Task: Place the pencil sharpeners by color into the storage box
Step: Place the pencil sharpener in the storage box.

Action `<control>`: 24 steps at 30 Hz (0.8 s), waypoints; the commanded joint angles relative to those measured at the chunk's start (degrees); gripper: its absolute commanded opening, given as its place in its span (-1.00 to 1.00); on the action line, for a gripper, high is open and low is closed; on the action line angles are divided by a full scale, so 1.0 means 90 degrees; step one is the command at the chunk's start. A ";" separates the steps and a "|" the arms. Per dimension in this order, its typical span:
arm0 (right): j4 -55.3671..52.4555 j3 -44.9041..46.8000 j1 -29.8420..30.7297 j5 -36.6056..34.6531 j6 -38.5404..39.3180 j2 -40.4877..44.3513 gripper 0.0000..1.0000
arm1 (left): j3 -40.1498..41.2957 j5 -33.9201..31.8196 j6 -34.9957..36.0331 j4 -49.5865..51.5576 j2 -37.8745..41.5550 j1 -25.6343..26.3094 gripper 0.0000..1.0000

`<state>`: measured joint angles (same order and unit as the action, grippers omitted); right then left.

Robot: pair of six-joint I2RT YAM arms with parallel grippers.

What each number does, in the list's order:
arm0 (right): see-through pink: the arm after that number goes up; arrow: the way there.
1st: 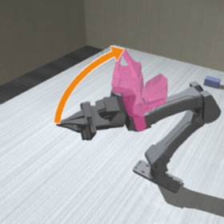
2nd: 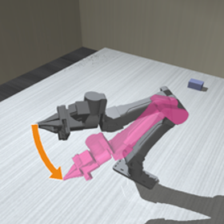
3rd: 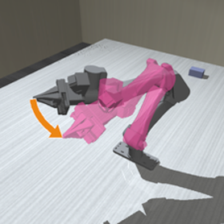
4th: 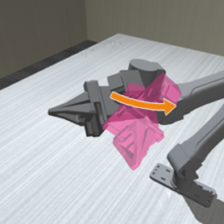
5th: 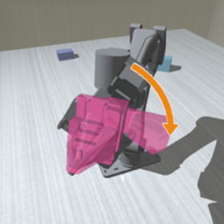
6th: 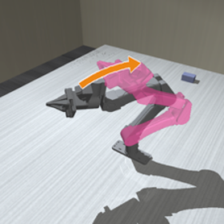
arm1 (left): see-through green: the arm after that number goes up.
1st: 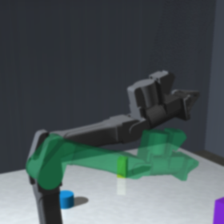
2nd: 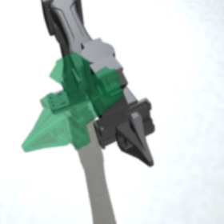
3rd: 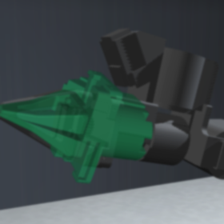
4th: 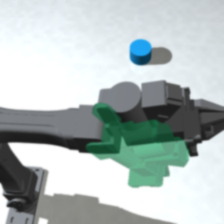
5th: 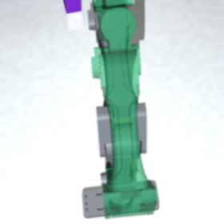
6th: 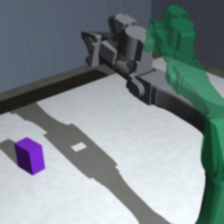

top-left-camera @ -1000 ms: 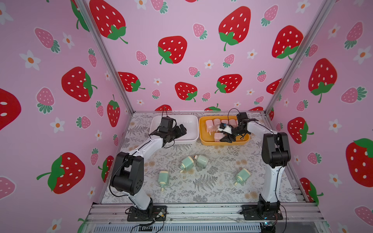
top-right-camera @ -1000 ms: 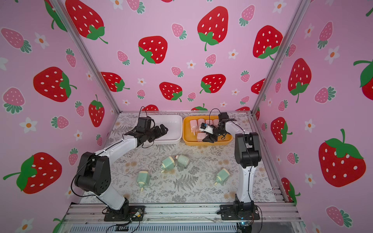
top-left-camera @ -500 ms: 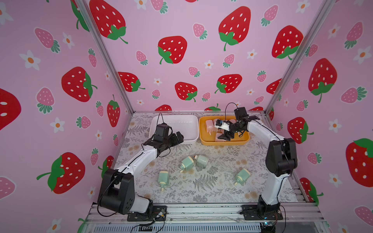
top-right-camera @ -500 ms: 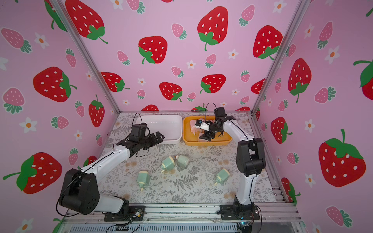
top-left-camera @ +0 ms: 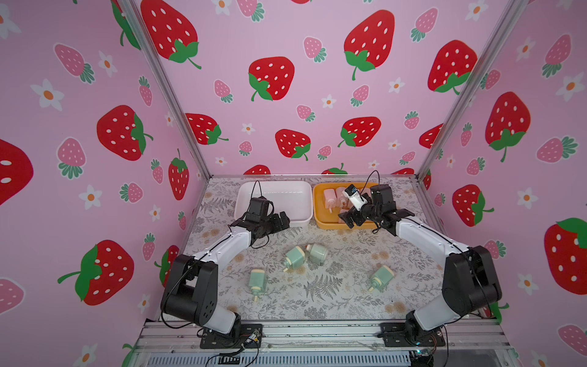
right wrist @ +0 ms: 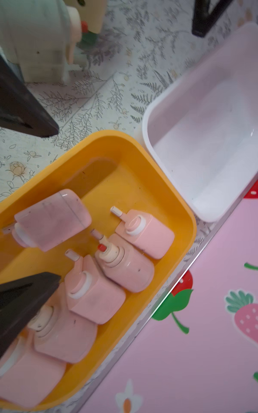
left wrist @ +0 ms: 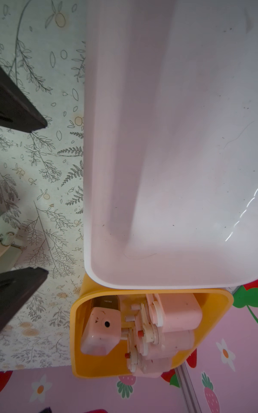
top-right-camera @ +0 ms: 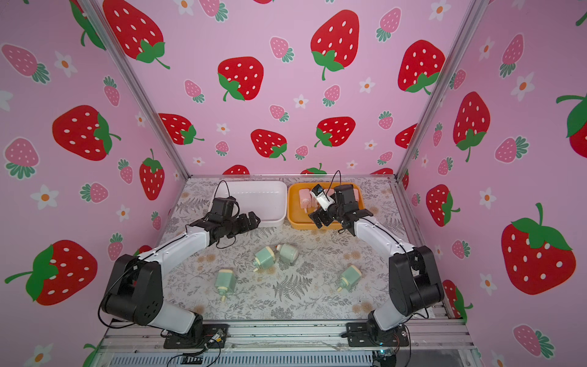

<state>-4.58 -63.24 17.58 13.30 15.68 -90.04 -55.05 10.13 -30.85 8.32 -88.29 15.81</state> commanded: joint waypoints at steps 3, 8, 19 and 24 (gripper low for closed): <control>-0.0033 0.0026 0.0001 -0.1168 -0.1795 0.0094 0.99 | -0.0046 0.0273 0.0354 -0.1258 -0.0610 0.0029 0.99; 0.0187 0.0086 0.0057 -0.1033 -0.2112 0.0031 0.99 | -0.0394 0.0579 0.0589 -0.1282 -0.0974 0.0070 0.99; -0.0546 0.1000 0.1065 0.0797 -0.0556 0.0759 0.98 | -0.0936 -0.0205 0.1148 0.0820 0.0017 0.1103 0.99; -0.0602 0.1588 0.1708 0.0628 -0.0367 0.1307 0.96 | -0.1204 -0.0967 0.0957 0.2266 0.0254 0.1538 0.99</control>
<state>-8.88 -50.48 31.27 17.96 10.09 -81.12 -64.23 5.87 -22.37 17.47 -86.87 29.06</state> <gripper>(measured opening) 0.982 0.995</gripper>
